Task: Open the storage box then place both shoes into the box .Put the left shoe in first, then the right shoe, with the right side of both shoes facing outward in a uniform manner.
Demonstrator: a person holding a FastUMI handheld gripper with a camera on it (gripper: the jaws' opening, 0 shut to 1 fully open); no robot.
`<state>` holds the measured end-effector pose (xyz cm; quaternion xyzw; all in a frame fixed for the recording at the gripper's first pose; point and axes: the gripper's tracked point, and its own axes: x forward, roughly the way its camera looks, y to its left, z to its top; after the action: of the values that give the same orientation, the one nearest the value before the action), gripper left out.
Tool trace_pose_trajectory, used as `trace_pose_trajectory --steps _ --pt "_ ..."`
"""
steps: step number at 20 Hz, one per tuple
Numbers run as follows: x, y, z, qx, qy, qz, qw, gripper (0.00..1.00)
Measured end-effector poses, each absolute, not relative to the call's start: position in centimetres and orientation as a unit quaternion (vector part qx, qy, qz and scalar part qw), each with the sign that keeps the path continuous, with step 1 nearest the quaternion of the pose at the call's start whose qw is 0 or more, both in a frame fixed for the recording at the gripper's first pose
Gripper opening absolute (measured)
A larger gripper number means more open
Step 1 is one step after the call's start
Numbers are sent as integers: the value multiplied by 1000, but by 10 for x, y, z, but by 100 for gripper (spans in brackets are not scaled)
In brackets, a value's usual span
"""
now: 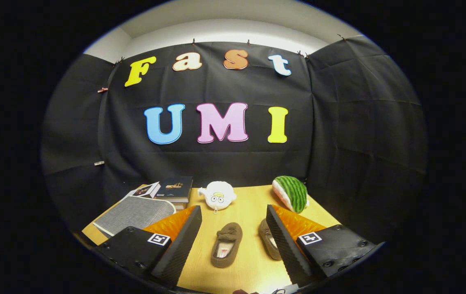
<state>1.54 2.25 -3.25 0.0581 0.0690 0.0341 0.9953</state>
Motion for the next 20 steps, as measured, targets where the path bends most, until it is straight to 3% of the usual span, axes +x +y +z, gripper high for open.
trace_pose_trajectory --steps 5,10,15,20 --pt "29 52 -50 86 119 80 986 98" --pt "34 111 -74 129 191 192 954 98" --pt "28 168 -106 186 279 306 891 98" --pt "25 212 -148 273 368 345 819 98"
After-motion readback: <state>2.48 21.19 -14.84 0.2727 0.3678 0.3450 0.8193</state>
